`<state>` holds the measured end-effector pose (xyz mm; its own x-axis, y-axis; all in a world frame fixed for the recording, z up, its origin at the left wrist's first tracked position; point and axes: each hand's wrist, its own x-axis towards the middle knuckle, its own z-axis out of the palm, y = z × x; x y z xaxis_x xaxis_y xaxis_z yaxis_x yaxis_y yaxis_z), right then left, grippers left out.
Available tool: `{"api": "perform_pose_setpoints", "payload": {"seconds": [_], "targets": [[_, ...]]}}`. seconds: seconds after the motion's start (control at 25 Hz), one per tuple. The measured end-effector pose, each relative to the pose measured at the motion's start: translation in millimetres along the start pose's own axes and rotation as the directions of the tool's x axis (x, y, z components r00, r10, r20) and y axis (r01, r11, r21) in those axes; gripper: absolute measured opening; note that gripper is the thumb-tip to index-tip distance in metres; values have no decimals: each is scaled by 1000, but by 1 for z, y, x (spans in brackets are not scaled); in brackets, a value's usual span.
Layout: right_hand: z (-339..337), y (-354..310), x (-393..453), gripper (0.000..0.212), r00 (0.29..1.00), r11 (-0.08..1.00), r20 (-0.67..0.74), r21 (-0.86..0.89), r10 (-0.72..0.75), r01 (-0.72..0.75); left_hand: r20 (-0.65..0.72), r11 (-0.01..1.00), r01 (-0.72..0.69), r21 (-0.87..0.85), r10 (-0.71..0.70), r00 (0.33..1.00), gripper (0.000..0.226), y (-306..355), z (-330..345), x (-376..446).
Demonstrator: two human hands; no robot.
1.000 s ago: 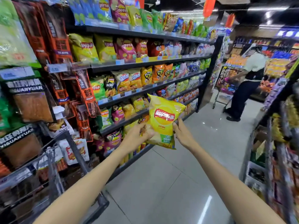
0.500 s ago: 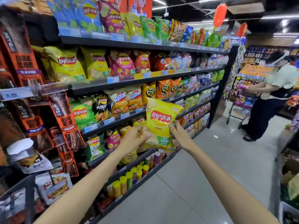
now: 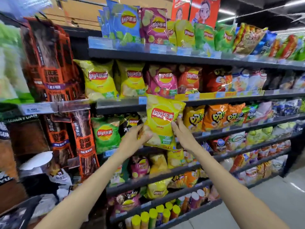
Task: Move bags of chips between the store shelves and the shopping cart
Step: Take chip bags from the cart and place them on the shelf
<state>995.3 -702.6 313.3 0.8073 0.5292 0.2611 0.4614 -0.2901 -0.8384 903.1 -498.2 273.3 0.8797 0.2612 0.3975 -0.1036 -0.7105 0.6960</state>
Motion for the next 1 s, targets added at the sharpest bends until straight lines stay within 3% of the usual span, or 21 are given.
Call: {"api": "perform_pose_setpoints", "payload": {"seconds": [0.12, 0.28, 0.44, 0.56, 0.68, 0.84, 1.0], "targets": [[-7, -16, 72, 52, 992, 996, 89, 3, -90, 91, -126, 999, 32, 40, -26, 992, 50, 6, -18, 42], [-11, -36, 147, 49, 963, 982, 191, 23, -189, 188, -267, 995, 71, 66, -51, 962, 60, 1, -39, 86], [-3, -52, 193, 54, 938, 973, 260, 39, -228, 225, -329, 988, 153, 28, -135, 935, 52, 1, -63, 111], [6, -62, 217, 58, 928, 962, 254, 105, -271, 252, -370, 985, 162, 52, -131, 920, 41, 4, -72, 125], [15, -72, 242, 60, 937, 948, 224, 232, -270, 218, -401, 982, 168, 86, -121, 908, 12, 6, -80, 143], [18, -84, 258, 43, 924, 913, 240, 352, -299, 204, -414, 982, 129, 136, -62, 908, 31, -4, -95, 164], [23, -79, 270, 50, 913, 910, 234, 334, -334, 247, -354, 973, 164, 162, -97, 930, 39, -22, -98, 181]]}}
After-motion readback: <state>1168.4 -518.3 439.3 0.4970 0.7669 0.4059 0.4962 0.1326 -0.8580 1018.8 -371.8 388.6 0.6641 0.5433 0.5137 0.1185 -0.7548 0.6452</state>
